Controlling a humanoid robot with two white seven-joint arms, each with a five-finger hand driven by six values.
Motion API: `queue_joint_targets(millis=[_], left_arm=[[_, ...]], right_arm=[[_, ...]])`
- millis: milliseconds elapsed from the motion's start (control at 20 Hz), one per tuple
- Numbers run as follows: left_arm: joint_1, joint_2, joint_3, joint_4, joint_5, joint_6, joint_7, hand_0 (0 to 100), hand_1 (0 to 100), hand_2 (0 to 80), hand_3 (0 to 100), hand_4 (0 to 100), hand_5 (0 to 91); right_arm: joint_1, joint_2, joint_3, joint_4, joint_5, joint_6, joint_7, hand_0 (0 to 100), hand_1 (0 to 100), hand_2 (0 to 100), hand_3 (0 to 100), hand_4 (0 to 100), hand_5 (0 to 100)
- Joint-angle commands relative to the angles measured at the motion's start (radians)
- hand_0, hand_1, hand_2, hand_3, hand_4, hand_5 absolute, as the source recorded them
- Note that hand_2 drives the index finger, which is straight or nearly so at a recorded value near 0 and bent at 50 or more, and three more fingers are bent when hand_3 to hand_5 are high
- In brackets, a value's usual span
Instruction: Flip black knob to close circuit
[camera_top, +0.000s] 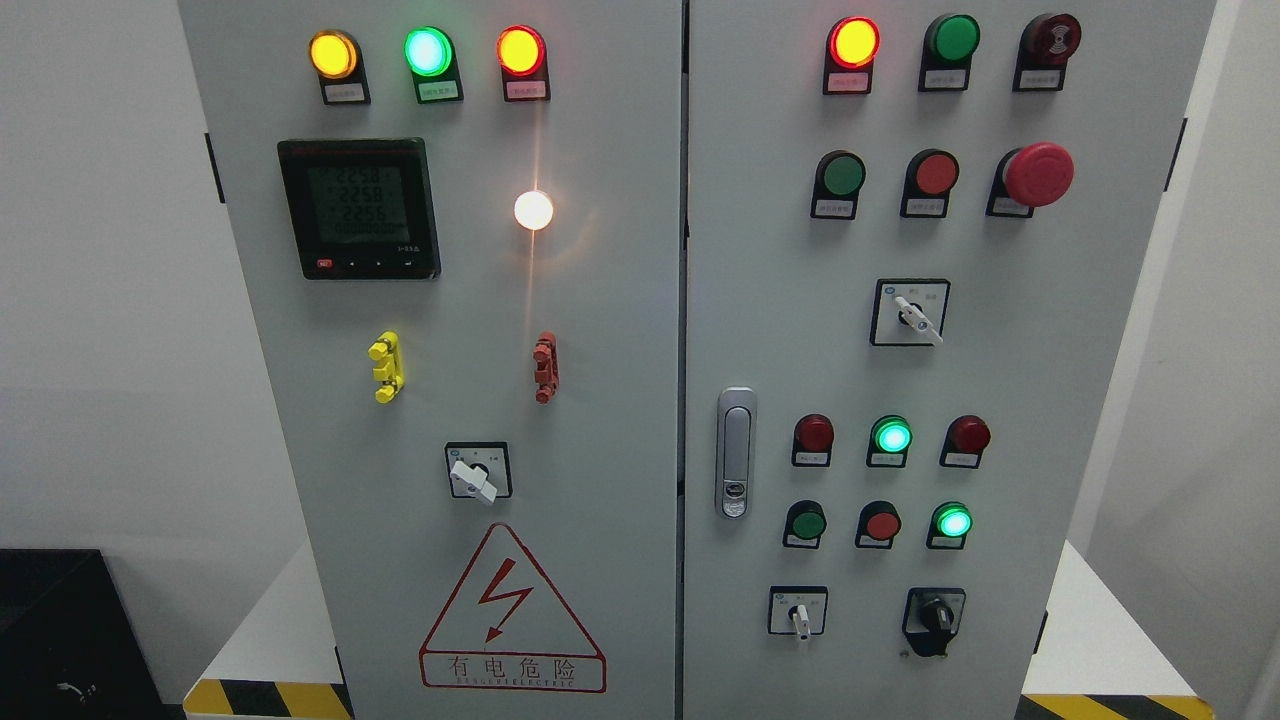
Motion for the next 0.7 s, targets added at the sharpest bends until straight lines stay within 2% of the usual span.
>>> queue_joint_targets(millis=[0, 200, 450, 650], left_arm=[[0.021, 0.000, 0.000, -0.023, 0.000, -0.001, 0.000, 12, 56, 0.0, 0, 0, 0.0], [0.021, 0.000, 0.000, -0.023, 0.000, -0.001, 0.000, 12, 56, 0.0, 0, 0, 0.0], [0.021, 0.000, 0.000, -0.023, 0.000, -0.001, 0.000, 12, 56, 0.0, 0, 0, 0.0], [0.021, 0.000, 0.000, -0.023, 0.000, -0.001, 0.000, 12, 56, 0.0, 0, 0, 0.0]], right_arm=[[-0.029, 0.001, 0.027, -0.259, 0.023, 0.044, 0.000, 0, 3, 84, 96, 83, 87], [-0.032, 0.001, 0.029, -0.324, 0.023, 0.103, 0.003, 0, 3, 86, 98, 86, 89], [-0.038, 0.003, 0.032, -0.394, 0.035, 0.145, 0.006, 0, 3, 87, 99, 87, 90], [-0.054, 0.006, 0.035, -0.412, 0.115, 0.151, 0.021, 0, 2, 88, 100, 88, 91]])
